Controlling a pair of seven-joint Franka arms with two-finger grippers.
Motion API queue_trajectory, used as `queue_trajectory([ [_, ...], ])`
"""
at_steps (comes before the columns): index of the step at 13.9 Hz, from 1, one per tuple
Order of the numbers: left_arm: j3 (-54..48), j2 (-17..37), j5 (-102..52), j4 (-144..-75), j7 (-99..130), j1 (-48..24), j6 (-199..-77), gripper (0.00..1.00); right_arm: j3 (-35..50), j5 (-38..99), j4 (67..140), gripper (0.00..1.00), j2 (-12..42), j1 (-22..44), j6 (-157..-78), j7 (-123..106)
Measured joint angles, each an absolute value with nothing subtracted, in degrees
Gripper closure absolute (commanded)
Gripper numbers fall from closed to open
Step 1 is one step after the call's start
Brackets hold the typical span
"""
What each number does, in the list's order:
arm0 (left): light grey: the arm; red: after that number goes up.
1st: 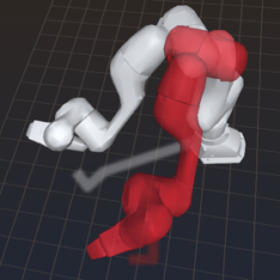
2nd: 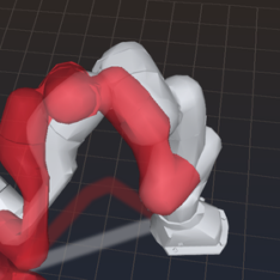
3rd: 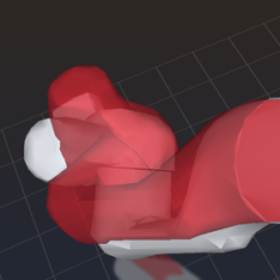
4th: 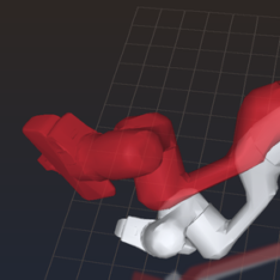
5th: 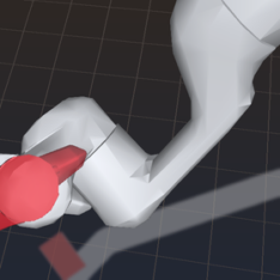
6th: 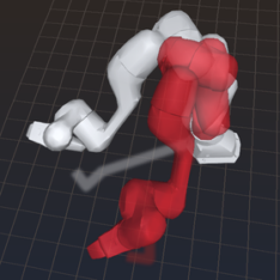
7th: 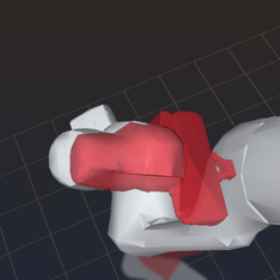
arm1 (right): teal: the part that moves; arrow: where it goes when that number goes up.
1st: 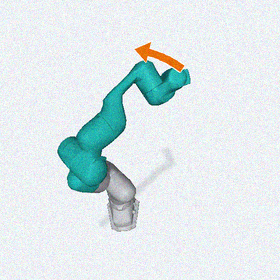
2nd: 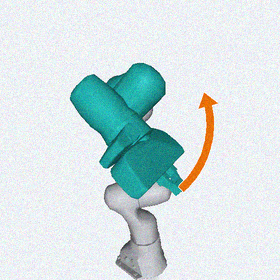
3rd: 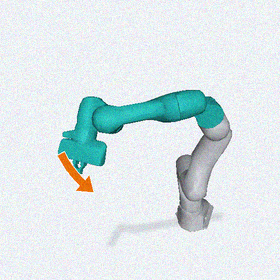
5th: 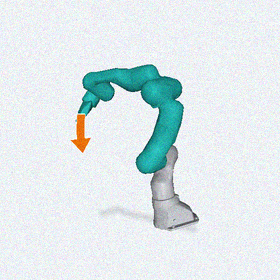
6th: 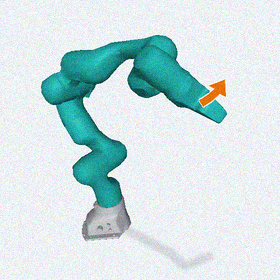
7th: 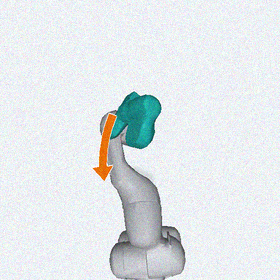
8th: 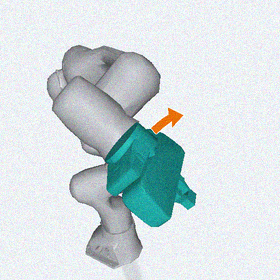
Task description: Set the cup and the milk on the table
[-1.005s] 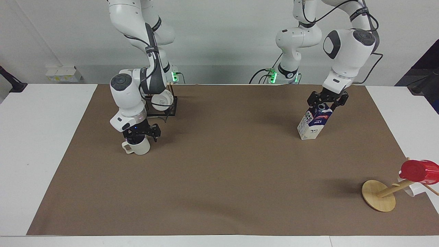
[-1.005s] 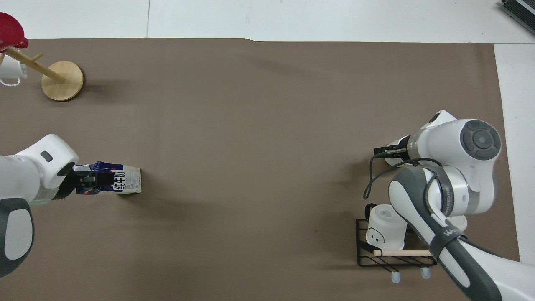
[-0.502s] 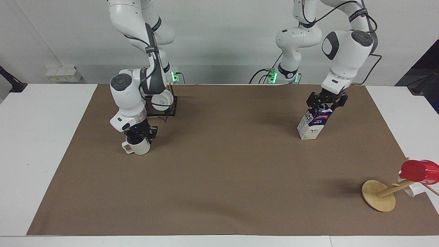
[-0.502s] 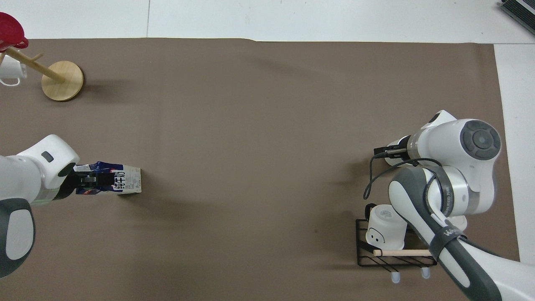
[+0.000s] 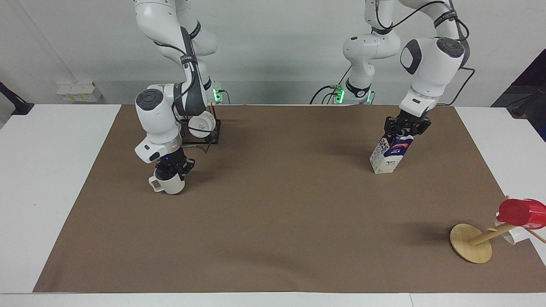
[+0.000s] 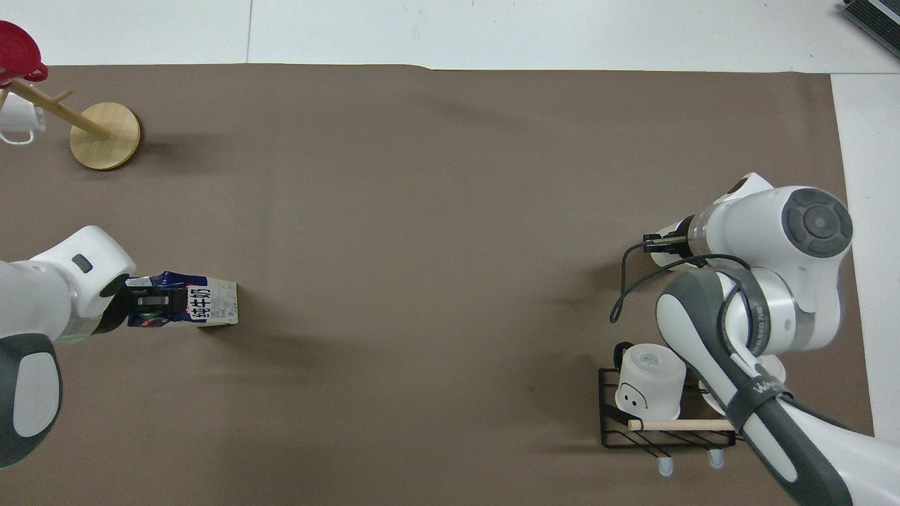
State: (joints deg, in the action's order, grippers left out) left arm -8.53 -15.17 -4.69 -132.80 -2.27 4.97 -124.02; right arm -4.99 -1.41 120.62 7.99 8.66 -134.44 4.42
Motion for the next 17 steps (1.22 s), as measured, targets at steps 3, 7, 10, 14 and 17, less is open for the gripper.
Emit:
queue_trajectory([
  [3,-8.5,-15.1,-4.7,-132.6,-2.3,5.0,-124.0,0.48,-4.7,-1.4,116.2,1.00,6.8,9.7,-128.2,5.5],
  [7,-8.3,-14.6,-4.7,-131.6,-3.1,5.0,-124.0,0.48,-4.3,-1.4,110.0,1.00,4.9,12.6,-118.1,5.5],
  [10,-8.2,-13.7,-4.7,-128.8,-3.2,5.0,-123.0,0.48,-4.0,-1.3,108.6,1.00,5.1,17.2,-117.2,6.4],
  [14,-8.1,-12.2,-4.7,-125.1,-3.3,5.1,-121.3,0.48,-3.7,-1.3,107.4,1.00,7.0,24.1,-118.1,13.9],
  [17,-8.0,-11.6,-4.7,-122.7,-3.3,5.3,-119.3,0.48,-3.5,-1.2,105.5,1.00,9.7,28.7,-119.9,18.6],
])
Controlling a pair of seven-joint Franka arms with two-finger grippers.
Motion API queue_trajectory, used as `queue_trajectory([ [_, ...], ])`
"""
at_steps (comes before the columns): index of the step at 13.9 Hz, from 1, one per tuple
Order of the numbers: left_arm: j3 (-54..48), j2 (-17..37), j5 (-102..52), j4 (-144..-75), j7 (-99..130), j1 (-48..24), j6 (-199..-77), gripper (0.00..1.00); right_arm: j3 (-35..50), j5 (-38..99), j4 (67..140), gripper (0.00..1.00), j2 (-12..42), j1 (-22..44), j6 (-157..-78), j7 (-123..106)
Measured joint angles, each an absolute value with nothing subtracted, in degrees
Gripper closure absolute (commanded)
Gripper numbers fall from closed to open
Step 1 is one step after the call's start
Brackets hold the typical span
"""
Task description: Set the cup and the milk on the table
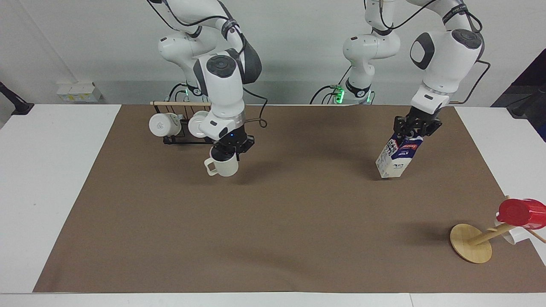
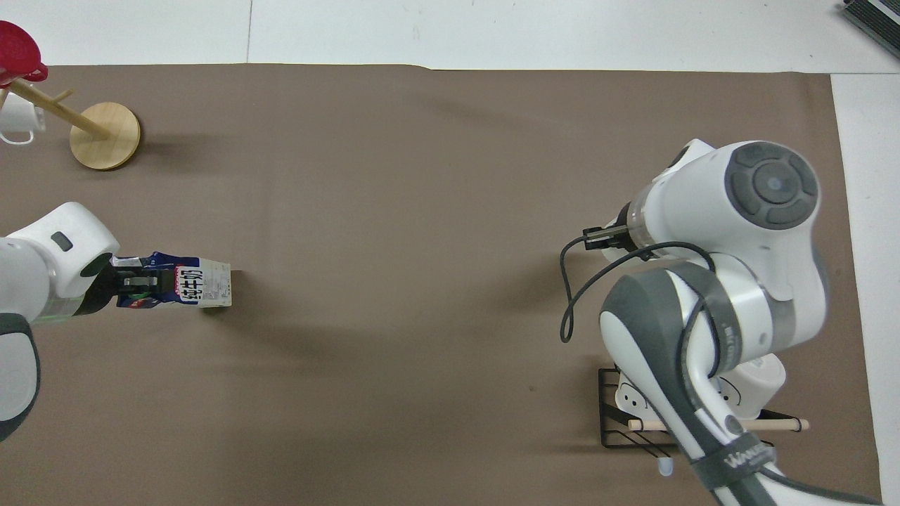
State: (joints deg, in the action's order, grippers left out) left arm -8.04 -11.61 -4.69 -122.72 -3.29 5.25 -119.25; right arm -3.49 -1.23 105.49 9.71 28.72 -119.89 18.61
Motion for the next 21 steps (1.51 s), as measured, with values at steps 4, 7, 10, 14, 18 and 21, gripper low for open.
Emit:
queue_trajectory([
  [4,-7.9,-11.5,-4.7,-120.7,-6.2,7.8,-116.8,0.48,-3.3,0.5,104.9,1.00,12.5,34.3,-123.8,21.5],
  [7,-7.9,-11.4,-4.7,-119.0,-7.8,9.5,-113.8,0.48,-3.3,0.7,104.9,1.00,15.3,37.5,-127.4,25.3],
  [10,-8.0,-11.5,-4.7,-117.4,-7.9,9.5,-111.9,0.49,-3.2,0.8,104.7,1.00,18.6,40.6,-131.4,28.4],
  [14,-8.0,-11.5,-4.7,-116.7,-7.8,9.5,-111.1,0.49,-3.2,0.8,104.4,1.00,21.1,41.1,-137.5,30.0],
  [18,-8.0,-11.5,-4.7,-116.6,-7.1,9.5,-110.5,0.49,-3.2,0.7,104.4,1.00,21.3,41.3,-137.9,30.0],
  [21,-8.2,-11.5,-4.7,-116.6,-6.6,9.5,-110.4,0.49,-3.3,0.7,105.2,1.00,21.5,41.3,-137.9,30.0],
])
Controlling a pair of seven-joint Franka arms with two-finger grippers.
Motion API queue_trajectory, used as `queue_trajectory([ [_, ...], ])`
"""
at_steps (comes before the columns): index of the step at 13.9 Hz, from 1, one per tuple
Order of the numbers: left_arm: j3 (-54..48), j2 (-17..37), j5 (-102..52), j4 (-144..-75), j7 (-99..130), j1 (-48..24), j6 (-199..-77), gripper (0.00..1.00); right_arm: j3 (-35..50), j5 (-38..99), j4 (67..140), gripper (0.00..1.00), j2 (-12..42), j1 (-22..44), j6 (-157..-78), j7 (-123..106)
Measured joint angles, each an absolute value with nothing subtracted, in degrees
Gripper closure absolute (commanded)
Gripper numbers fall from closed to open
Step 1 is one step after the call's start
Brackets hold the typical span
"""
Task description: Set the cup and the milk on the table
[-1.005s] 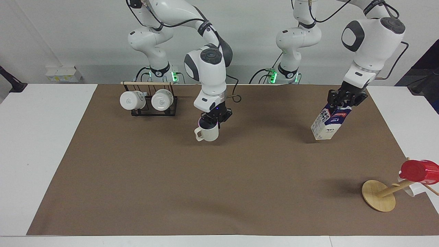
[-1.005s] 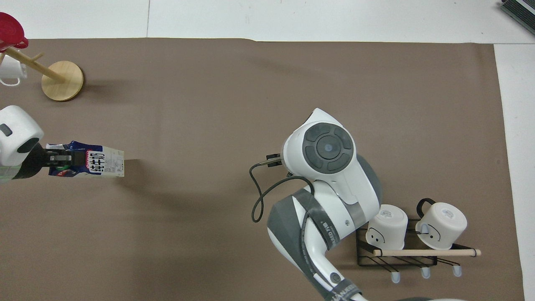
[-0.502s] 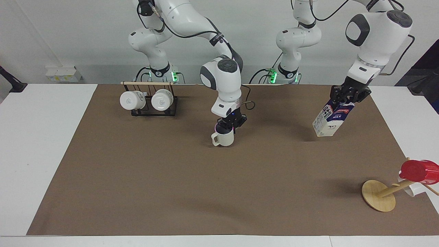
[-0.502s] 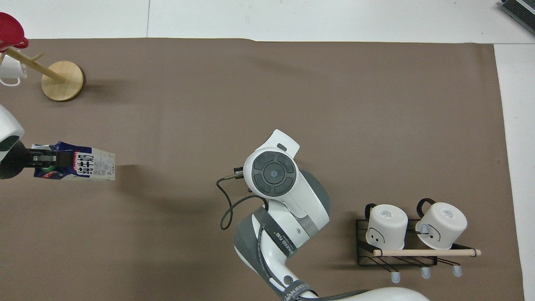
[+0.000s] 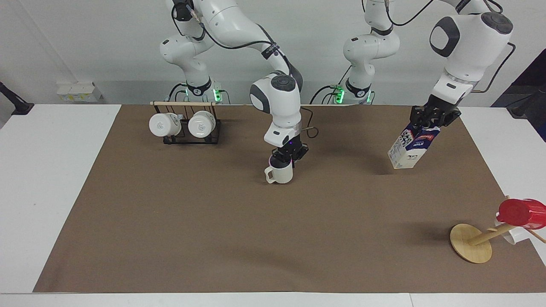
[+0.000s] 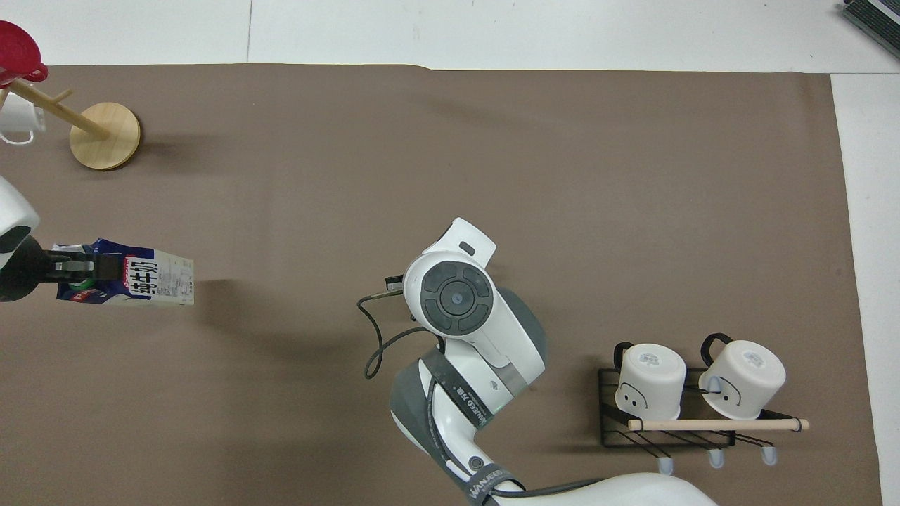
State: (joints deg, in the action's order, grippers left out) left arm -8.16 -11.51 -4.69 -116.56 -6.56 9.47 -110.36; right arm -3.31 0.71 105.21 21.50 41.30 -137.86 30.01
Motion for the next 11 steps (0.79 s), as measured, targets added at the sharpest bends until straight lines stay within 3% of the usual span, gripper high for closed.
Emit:
queue_trajectory([
  [2,-8.2,-11.5,-4.7,-116.6,-6.5,9.5,-110.3,0.49,-3.3,0.7,105.7,0.97,21.5,41.3,-137.9,30.0],
  [3,-8.2,-11.5,-4.7,-116.5,-6.4,9.5,-110.3,0.49,-3.3,0.7,105.8,0.80,21.5,41.3,-137.9,30.0],
  [4,-8.4,-11.6,-4.7,-116.5,-6.0,9.4,-110.3,0.49,-3.4,0.7,105.8,0.61,21.5,41.3,-137.9,30.0],
  [6,-8.8,-11.8,-4.7,-116.5,-4.5,9.4,-110.0,0.49,-3.5,0.7,105.8,0.01,21.5,41.3,-137.8,30.0],
  [11,-10.3,-12.1,-4.7,-115.6,-0.6,9.3,-108.9,0.49,-3.6,0.7,104.5,0.00,21.3,40.9,-137.4,30.0],
])
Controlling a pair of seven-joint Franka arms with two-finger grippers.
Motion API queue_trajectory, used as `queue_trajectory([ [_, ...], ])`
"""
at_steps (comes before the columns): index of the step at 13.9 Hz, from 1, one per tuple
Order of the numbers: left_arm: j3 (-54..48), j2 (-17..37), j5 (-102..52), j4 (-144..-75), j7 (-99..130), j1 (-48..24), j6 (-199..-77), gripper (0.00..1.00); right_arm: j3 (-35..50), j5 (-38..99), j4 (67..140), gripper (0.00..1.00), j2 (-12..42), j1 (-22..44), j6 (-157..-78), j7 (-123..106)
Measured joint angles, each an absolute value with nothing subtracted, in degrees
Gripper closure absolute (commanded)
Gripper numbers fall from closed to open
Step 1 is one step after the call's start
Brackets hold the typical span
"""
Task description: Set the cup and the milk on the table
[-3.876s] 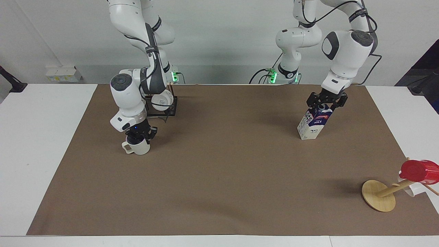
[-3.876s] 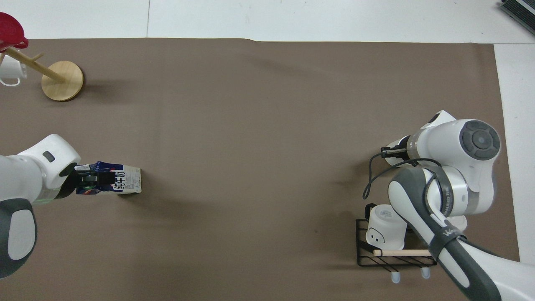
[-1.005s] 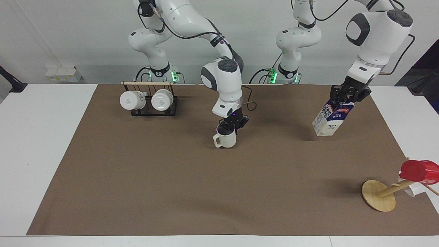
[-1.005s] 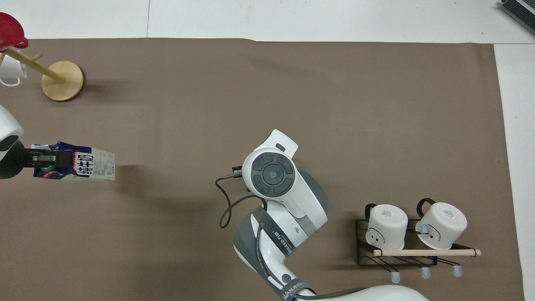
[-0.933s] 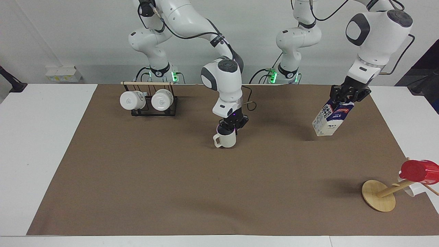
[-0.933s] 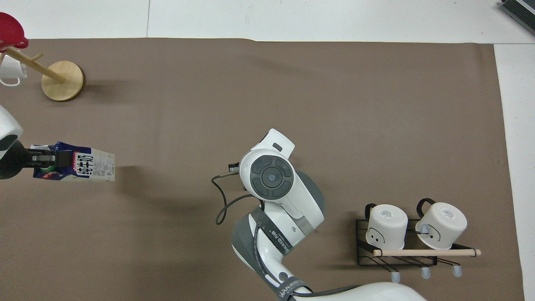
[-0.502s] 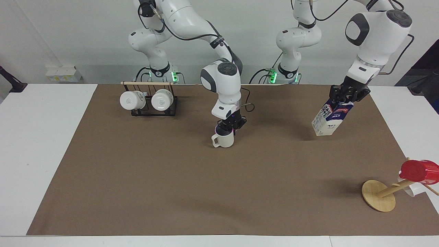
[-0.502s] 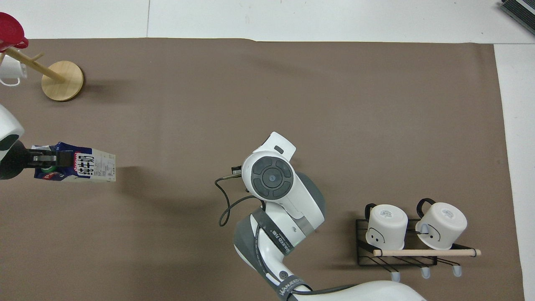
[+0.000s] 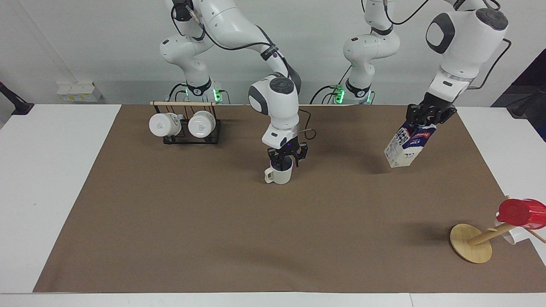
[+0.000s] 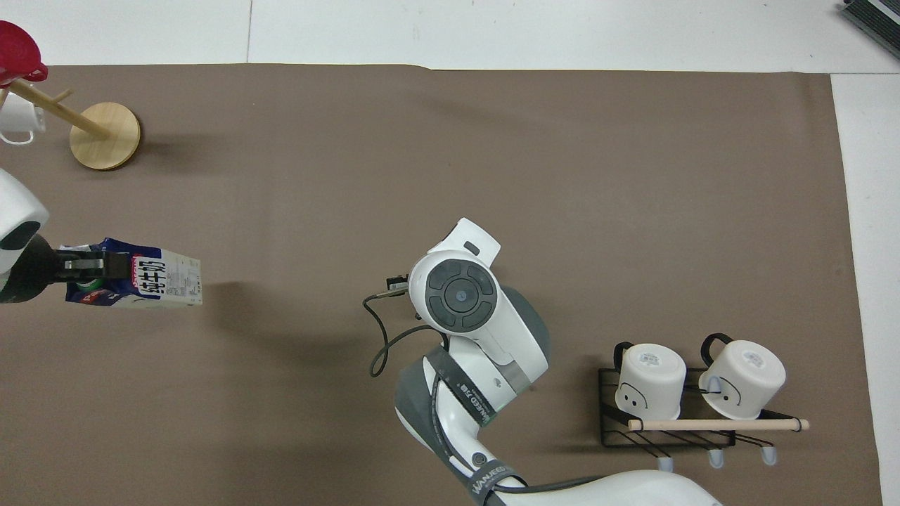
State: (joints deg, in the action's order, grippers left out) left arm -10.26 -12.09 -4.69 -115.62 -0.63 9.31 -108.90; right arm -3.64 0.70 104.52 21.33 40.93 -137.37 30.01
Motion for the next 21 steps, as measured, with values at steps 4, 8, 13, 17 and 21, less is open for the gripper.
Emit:
queue_trajectory([
  [4,-12.1,-12.7,-4.7,-115.5,4.4,8.6,-106.5,0.49,-4.4,0.7,102.4,0.00,16.9,40.0,-131.4,30.0],
  [8,-12.4,-13.6,-4.7,-115.5,12.0,3.0,-105.8,0.49,-4.5,0.7,102.1,0.00,9.3,35.9,-122.6,29.9],
  [13,-12.8,-13.8,-4.7,-115.5,23.0,-6.9,-106.2,0.49,-4.6,0.7,102.1,0.00,4.1,30.2,-114.4,26.4],
  [17,-13.4,-13.3,-3.5,-116.0,31.5,-12.9,-108.8,0.49,-4.6,0.6,102.1,0.00,-0.5,24.0,-105.3,19.4],
  [21,-13.6,-10.8,-1.4,-117.0,37.4,-17.1,-113.4,0.49,-4.9,0.6,102.2,0.00,-3.9,15.9,-100.8,13.0],
])
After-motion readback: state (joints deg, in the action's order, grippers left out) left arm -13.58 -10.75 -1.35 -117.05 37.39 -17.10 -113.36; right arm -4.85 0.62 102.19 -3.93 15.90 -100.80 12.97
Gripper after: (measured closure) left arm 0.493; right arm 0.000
